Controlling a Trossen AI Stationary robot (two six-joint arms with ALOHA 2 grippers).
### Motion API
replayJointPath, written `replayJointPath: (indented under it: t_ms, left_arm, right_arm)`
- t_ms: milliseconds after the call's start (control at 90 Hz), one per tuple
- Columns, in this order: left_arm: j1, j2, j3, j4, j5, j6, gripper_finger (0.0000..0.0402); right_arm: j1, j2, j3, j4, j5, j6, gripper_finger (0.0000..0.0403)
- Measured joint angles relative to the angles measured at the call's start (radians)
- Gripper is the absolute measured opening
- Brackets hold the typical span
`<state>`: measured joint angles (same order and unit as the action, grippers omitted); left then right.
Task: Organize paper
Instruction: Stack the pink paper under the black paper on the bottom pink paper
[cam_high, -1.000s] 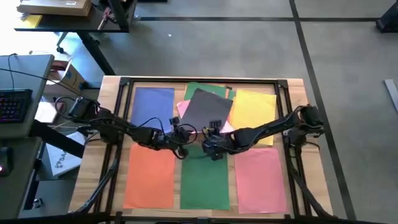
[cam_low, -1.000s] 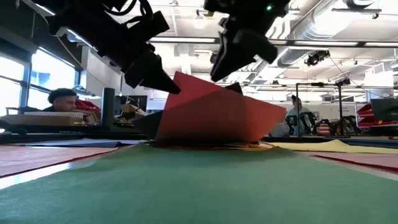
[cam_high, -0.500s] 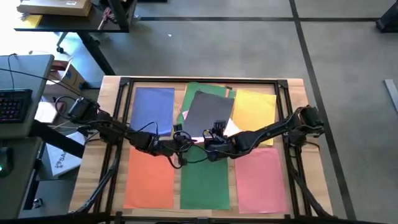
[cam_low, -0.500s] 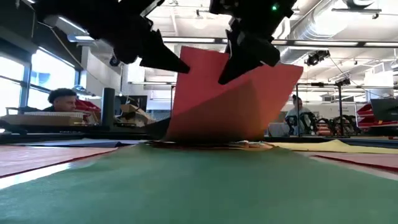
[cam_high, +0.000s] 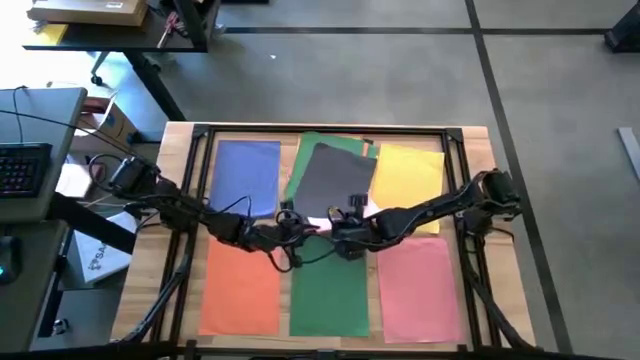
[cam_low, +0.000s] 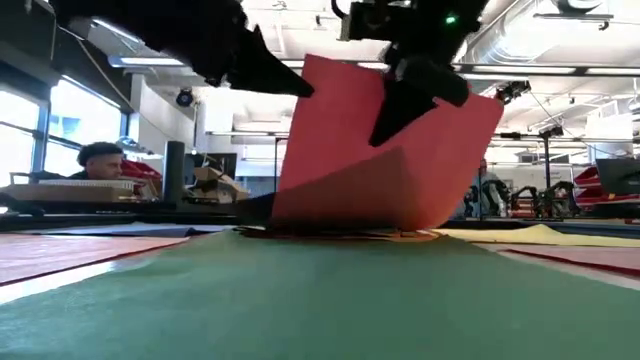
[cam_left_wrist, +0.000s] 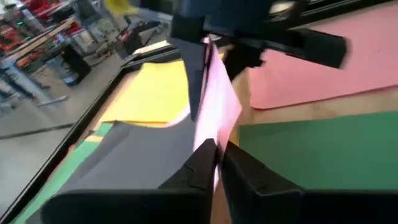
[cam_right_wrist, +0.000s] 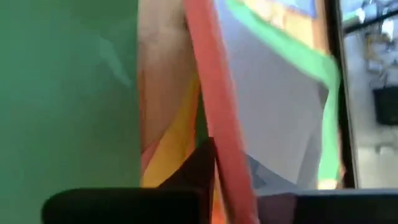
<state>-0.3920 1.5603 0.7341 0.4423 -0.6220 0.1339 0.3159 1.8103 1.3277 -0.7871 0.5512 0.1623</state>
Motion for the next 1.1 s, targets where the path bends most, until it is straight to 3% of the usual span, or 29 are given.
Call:
replayJointPath:
  t_ms: [256,533,644,800,1100]
  left_arm:
    - [-0.135,-0.069,0.013,-0.001,-0.088,-0.01,0.0101]
    - [-0.234,-0.077,0.013,-0.031,-0.187,0.003,0.0112]
    - [-0.238,-0.077,0.013,-0.035,-0.211,-0.005,0.0111]
    - [-0.236,-0.077,0.013,-0.034,-0.209,-0.028,0.0111]
    - [-0.23,-0.076,0.012,-0.034,-0.208,-0.047,0.0111]
  right_arm:
    - [0.2,0.0,0.0,-0.283,-0.143,0.388,0.0]
    - [0.455,0.001,0.026,-0.408,-0.374,0.853,0.0]
    - [0.539,0.001,0.077,-0.484,-0.383,1.019,0.0]
    - [0.636,0.0,0.113,-0.579,-0.314,1.169,0.0]
    - [0.695,0.038,0.064,-0.47,-0.352,1.283,0.0]
